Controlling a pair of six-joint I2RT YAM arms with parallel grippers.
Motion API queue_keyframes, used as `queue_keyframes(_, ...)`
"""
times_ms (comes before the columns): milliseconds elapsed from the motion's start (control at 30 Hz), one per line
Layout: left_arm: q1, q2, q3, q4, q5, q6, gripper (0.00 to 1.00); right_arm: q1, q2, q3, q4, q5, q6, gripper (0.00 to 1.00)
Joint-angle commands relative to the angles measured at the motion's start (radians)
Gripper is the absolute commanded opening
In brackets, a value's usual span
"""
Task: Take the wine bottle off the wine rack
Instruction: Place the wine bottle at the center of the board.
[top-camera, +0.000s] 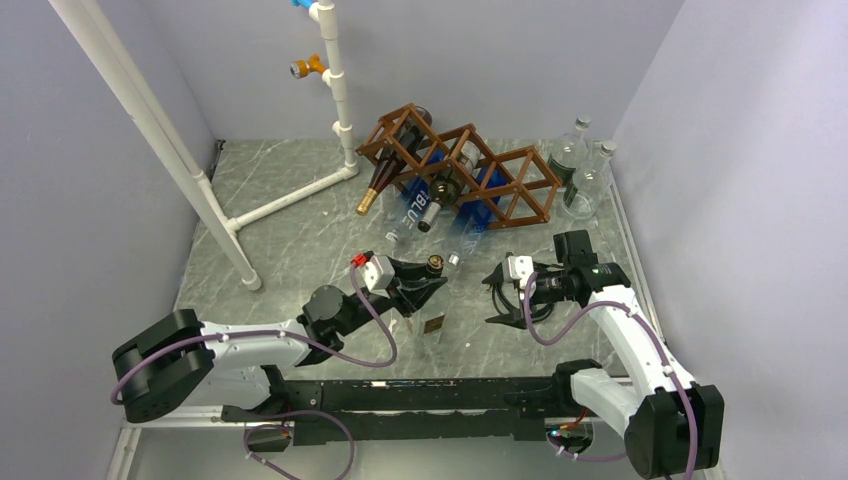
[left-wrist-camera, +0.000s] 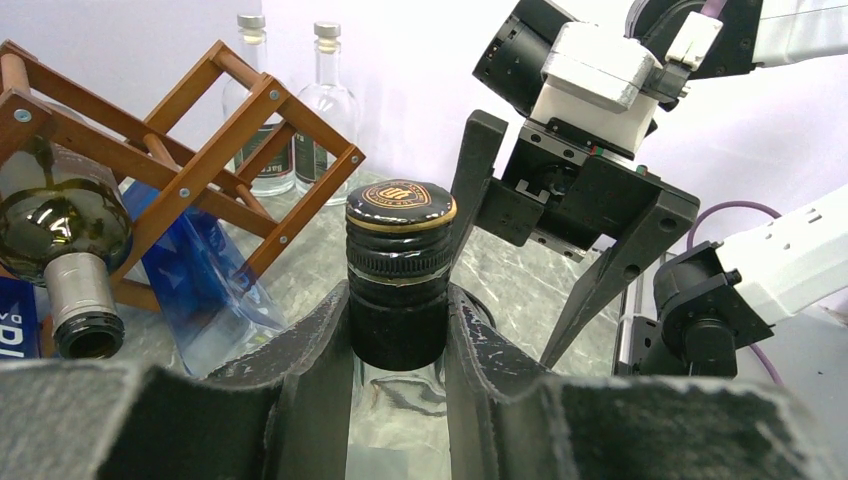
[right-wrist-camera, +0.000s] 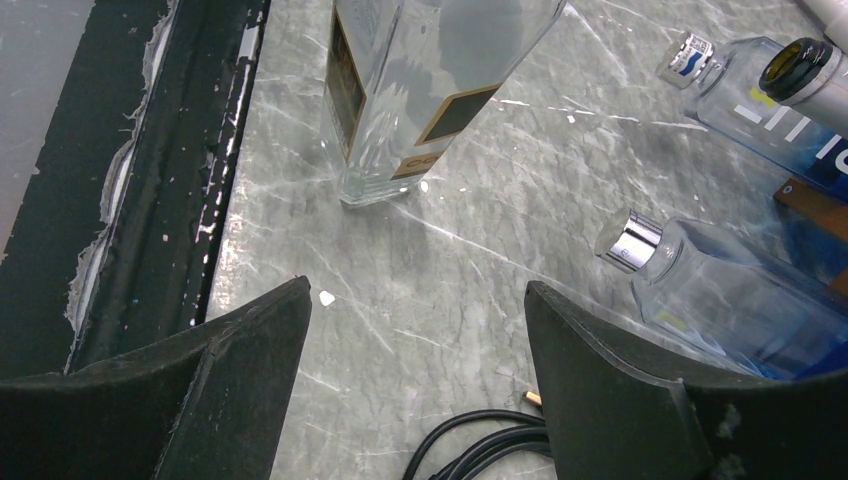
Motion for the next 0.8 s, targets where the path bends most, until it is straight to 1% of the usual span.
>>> queue_keyframes(0,0.002,-0.010,0.013,0.174,0.027,-0.039,0.13,-0.004,-0.015,0.026,0.005,-0.018,-0.008,0.81)
queue_keyframes(33,0.002,-0.012,0.008,0.172,0.028,-0.039,0.18,-0.003,-0.015,0.026,0.005,-0.020,-0.009,0.81)
queue_keyframes(133,0.002,-0.021,-0.004,0.158,0.036,-0.039,0.28,-0.003,-0.014,0.027,0.003,-0.023,-0.010,0.81)
queue_keyframes(667,0.002,-0.086,-0.041,0.070,0.078,-0.042,0.67,-0.003,-0.007,0.028,0.003,-0.028,-0.006,0.82)
queue_keyframes(767,0.002,-0.127,-0.041,0.019,0.078,-0.044,0.78,-0.003,-0.008,0.027,0.002,-0.029,-0.007,0.82)
